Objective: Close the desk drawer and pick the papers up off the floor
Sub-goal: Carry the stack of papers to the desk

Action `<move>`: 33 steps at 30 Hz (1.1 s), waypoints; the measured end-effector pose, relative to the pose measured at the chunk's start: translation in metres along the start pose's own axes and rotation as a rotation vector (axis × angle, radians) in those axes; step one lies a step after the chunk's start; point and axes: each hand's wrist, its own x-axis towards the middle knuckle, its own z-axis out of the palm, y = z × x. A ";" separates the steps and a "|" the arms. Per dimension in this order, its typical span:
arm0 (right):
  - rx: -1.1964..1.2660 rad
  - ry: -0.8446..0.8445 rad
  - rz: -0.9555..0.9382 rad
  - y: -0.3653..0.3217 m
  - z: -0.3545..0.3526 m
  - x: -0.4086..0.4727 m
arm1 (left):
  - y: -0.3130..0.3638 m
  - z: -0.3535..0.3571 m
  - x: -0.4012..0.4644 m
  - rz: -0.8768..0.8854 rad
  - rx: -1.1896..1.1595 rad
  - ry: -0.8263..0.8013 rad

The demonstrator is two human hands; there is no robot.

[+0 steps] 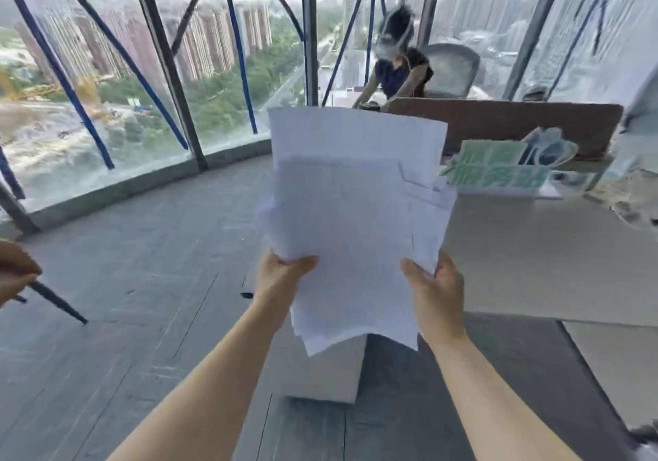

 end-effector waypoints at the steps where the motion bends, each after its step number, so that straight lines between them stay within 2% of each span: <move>1: 0.005 0.013 -0.015 -0.003 -0.007 0.021 | 0.002 0.020 0.015 0.027 -0.007 0.007; 6: 0.072 0.028 -0.051 0.000 -0.050 0.144 | 0.000 0.128 0.099 0.044 -0.049 0.081; 10: 0.063 -0.017 0.090 0.030 -0.074 0.227 | -0.030 0.183 0.165 0.001 -0.032 0.124; 15: -0.106 -0.080 0.328 0.101 -0.091 0.276 | -0.101 0.194 0.194 -0.135 0.067 0.072; 21: 0.008 -0.091 0.173 0.090 -0.099 0.309 | -0.113 0.194 0.214 -0.207 0.046 0.048; 22: -0.011 -0.133 0.174 0.089 -0.100 0.313 | -0.112 0.193 0.218 -0.220 0.041 0.020; 25: -0.098 -0.311 0.347 0.096 -0.098 0.317 | -0.117 0.188 0.228 -0.308 0.084 -0.103; 27: -0.174 -0.348 0.420 0.104 -0.091 0.312 | -0.123 0.188 0.234 -0.357 0.144 -0.140; 31: -0.286 -0.170 0.337 0.108 -0.052 0.309 | -0.118 0.189 0.256 -0.285 0.164 0.010; 33: -0.256 -0.066 0.305 0.102 -0.029 0.316 | -0.105 0.177 0.273 -0.234 0.168 0.022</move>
